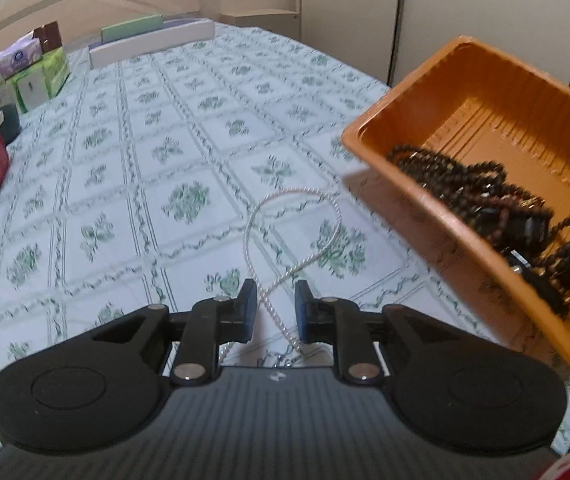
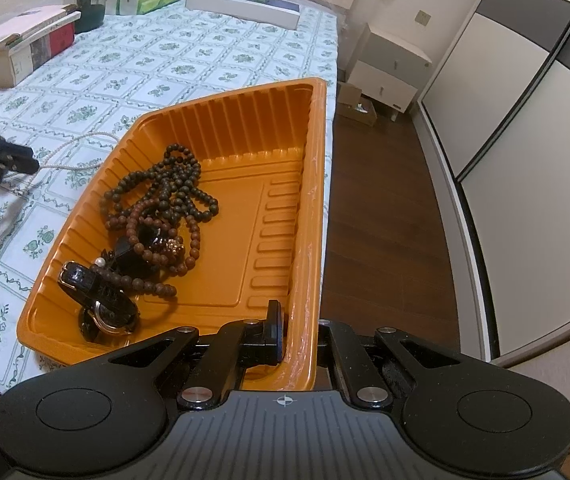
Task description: Organize jewelry
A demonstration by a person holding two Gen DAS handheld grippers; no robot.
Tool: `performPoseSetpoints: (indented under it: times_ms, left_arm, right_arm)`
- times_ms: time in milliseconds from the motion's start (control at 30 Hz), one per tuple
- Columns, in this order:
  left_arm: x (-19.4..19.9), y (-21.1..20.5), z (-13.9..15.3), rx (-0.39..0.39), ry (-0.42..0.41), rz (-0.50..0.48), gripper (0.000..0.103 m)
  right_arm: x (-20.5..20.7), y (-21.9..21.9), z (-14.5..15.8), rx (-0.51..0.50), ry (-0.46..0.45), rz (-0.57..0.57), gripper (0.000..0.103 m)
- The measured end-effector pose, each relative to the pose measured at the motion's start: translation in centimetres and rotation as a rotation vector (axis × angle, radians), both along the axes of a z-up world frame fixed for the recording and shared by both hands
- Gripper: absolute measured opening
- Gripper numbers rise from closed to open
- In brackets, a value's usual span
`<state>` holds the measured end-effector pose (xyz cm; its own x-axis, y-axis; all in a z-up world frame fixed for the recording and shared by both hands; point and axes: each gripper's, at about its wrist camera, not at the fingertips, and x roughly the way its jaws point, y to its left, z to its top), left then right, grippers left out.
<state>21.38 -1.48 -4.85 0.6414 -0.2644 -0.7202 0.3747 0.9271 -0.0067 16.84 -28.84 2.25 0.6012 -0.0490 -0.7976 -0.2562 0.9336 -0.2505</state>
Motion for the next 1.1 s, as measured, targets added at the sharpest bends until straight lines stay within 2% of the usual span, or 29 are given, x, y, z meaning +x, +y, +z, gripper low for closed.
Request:
performPoseSetpoints:
  times_ms: [267, 367, 567, 800, 1100]
  left_arm:
    - [0.6, 0.1, -1.3, 0.001, 0.008, 0.027, 0.017]
    - [0.7, -0.2, -1.1, 0.037, 0.011, 0.016, 0.003]
    - [0.7, 0.7, -0.2, 0.021, 0.012, 0.021, 0.001]
    - [0.6, 1.6, 3.7, -0.028, -0.046, 0.012, 0.001]
    - [0.8, 0.5, 11.4, -0.068, -0.177, -0.052, 0.000]
  right_arm:
    - [0.2, -0.1, -0.3, -0.002, 0.006, -0.003, 0.004]
    - [0.2, -0.1, -0.3, -0.002, 0.007, -0.004, 0.004]
    - [0.2, -0.2, -0.4, -0.002, 0.006, -0.004, 0.004]
    - [0.1, -0.2, -0.4, -0.004, 0.004, -0.004, 0.004]
    - [0.1, -0.2, -0.3, -0.002, 0.003, -0.006, 0.004]
